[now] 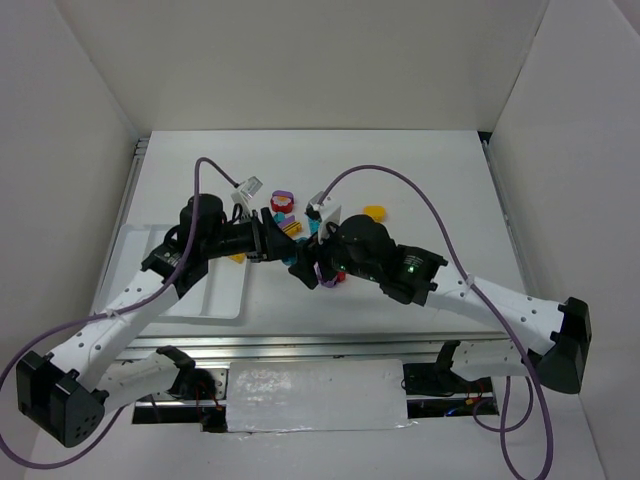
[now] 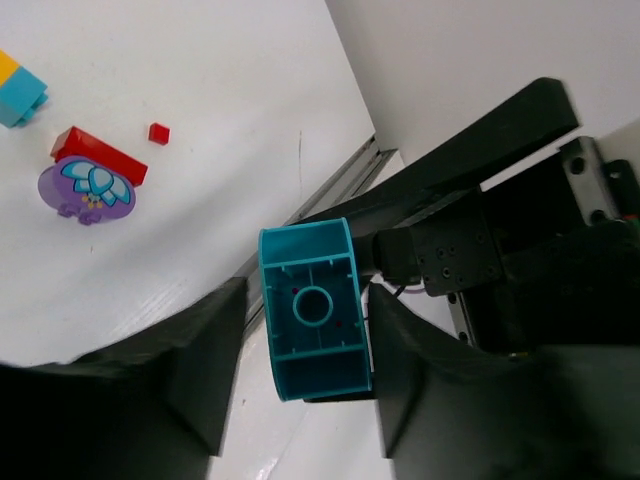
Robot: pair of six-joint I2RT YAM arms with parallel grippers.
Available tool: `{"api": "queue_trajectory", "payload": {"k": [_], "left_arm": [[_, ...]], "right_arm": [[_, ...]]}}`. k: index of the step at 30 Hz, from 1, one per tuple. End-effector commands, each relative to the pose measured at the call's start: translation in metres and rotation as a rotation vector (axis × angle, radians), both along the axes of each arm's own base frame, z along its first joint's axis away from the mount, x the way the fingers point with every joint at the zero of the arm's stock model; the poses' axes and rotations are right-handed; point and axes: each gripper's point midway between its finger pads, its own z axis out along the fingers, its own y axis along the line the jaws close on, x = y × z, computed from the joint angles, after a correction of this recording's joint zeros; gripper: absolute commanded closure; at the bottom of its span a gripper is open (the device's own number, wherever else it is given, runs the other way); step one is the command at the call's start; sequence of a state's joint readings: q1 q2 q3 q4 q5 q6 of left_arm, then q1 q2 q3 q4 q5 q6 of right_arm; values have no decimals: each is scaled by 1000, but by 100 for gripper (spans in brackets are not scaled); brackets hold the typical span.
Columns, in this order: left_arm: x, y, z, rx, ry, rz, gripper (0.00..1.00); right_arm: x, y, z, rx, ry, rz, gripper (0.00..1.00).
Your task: Sort the legos into containers by color
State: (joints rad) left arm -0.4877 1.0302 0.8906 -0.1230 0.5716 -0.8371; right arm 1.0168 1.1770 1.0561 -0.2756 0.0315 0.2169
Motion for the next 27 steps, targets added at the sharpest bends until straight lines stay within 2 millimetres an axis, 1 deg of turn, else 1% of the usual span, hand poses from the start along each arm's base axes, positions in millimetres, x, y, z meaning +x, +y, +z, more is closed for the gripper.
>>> {"api": "queue_trajectory", "payload": {"k": [1,2,4,5,6,7,8,9,10,11,12,13,15,16,18,19,20,21,22,23,24,25,26,27], "left_arm": [[-2,-6,17,-11,-48,-43,41],[-2,-5,16,-4,-48,-47,49],[-3,-5,16,-2,-50,-49,59],[-3,-5,16,2,-54,-48,70],[-3,-5,18,3,-58,-47,75],[-3,-5,19,4,-64,-48,82],[-3,-5,22,0,-74,-49,97],[-3,-5,27,-15,-93,-48,100],[-3,-5,31,-25,-104,-49,100],[-4,-4,33,-33,-115,-44,100],[-5,-3,42,-57,-144,-39,100],[-6,-3,44,-61,-150,-33,100],[-6,1,51,-67,-178,-13,100],[-6,1,52,-70,-184,-11,100],[-6,2,56,-78,-194,-4,100],[-6,3,55,-77,-191,4,100],[-4,5,54,-68,-191,24,100],[8,12,51,-37,-191,103,100],[14,18,45,-7,-181,151,100],[18,26,32,48,-146,196,100],[29,38,23,110,-137,280,100],[32,46,23,143,-140,322,100],[28,57,16,183,-114,360,100],[30,68,12,216,-103,421,100]], "right_arm": [[3,12,30,29,-83,12,73],[6,13,28,18,-86,2,73],[7,14,27,1,-89,-3,73],[9,13,25,-6,-88,-8,73],[9,14,23,-14,-86,-9,72],[9,15,22,-16,-86,-5,68],[9,15,22,-13,-87,-4,63],[8,17,25,5,-92,0,43],[7,16,22,11,-85,-3,28],[6,14,27,35,-91,-8,2],[4,14,25,46,-83,-3,0],[2,12,30,62,-86,-1,0],[0,8,30,73,-78,0,0],[-4,7,35,90,-79,20,0],[-6,4,36,101,-80,20,0],[-5,1,39,111,-87,11,0],[4,-6,39,106,-98,-45,0],[10,-12,35,104,-78,-92,0],[18,-18,31,98,-61,-129,0],[29,-29,24,104,-16,-180,0],[33,-35,19,112,3,-201,0],[34,-42,23,143,7,-221,0],[37,-51,11,151,26,-259,0],[37,-57,8,153,27,-276,0]]}}
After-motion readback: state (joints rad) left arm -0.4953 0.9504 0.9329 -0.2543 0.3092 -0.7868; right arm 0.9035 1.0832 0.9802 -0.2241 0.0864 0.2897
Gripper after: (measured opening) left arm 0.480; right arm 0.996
